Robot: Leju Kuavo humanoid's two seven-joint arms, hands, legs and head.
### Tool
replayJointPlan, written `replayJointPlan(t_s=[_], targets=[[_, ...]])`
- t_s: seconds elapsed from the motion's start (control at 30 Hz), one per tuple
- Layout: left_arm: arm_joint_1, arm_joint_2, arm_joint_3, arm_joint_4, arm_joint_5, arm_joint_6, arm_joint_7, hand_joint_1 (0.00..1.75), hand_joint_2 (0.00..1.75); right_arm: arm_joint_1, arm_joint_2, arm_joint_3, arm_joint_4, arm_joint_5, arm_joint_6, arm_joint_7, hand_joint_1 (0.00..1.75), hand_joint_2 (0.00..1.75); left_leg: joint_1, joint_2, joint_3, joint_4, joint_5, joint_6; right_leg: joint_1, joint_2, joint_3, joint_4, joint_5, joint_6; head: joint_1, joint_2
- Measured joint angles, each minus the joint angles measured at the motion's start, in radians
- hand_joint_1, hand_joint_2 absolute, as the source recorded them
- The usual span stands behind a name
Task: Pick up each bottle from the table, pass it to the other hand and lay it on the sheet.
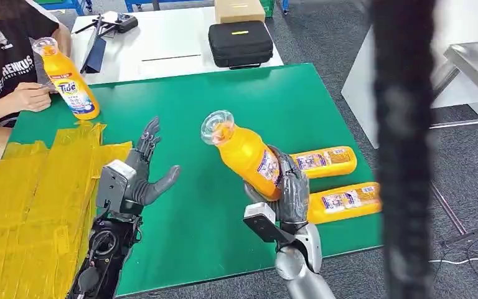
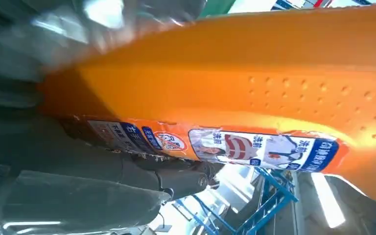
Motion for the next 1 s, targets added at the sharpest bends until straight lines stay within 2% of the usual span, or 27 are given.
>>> replayJointPlan(t_s=[0.2,0.6,1.0], targets=[[-0.002,0.0,-0.018,0.0,0.009,-0.045,-0.009,0.0,1.75,-0.002,0.003,-0.002,0.0,-0.012,0.0,0.014,1.75,1.75,0.0,0.0,0.0,0.0,0.0,0.0,0.0,0.0,0.0,0.0,0.0,0.0,0.0,0.0],[-0.014,-0.007,-0.118,-0.01,0.044,-0.101,-0.015,0.0,1.75,-0.064,-0.005,0.105,0.006,0.046,0.0,0.121,1.75,1.75,0.0,0.0,-0.001,0.0,0.0,0.0,0.0,0.0,0.0,0.0,0.0,0.0,0.0,0.0],[-0.04,-0.012,-0.152,-0.01,0.087,-0.129,0.0,0.0,1.75,-0.13,-0.008,0.194,0.09,0.08,0.05,0.155,1.75,1.75,0.0,0.0,-0.001,0.0,0.0,0.0,0.0,0.0,-0.001,0.0,0.0,0.0,0.0,0.0]])
